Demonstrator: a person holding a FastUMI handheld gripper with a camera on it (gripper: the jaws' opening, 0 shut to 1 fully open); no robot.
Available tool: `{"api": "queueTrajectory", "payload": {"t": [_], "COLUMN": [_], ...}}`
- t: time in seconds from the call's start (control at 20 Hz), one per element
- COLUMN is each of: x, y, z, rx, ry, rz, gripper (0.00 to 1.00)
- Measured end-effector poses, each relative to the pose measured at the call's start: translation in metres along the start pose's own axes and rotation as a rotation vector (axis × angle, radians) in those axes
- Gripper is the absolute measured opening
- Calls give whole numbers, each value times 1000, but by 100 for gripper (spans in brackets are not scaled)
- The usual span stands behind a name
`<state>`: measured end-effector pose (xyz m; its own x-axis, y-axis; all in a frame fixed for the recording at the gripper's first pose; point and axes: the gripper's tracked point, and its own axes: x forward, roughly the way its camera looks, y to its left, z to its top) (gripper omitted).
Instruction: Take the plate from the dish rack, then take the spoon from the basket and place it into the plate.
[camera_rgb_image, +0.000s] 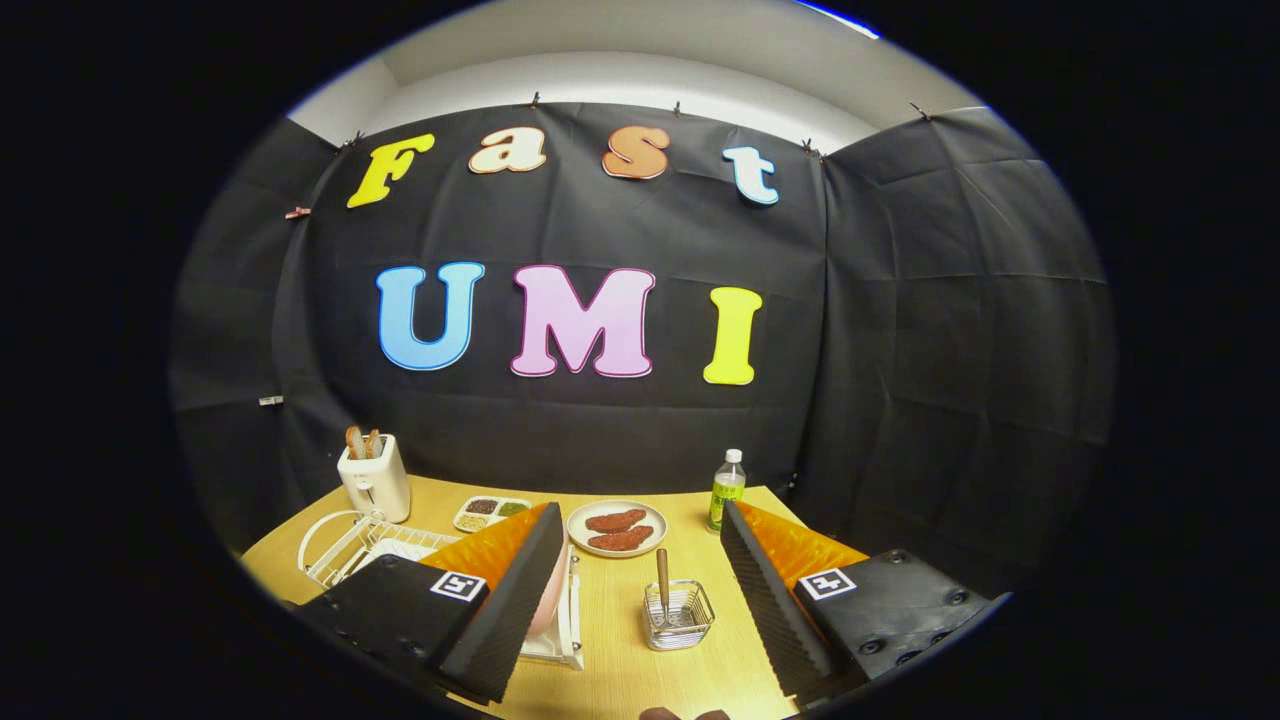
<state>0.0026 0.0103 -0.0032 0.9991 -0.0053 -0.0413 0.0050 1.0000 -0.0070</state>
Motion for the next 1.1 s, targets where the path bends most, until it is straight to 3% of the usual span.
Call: {"api": "queueTrajectory", "payload": {"t": [0.55,1.1], "x": [39,119], "y": [38,76], "z": [4,-75], "rx": [-75,-219], "ry": [34,259], "rz": [48,-7], "gripper": [97,96]}}
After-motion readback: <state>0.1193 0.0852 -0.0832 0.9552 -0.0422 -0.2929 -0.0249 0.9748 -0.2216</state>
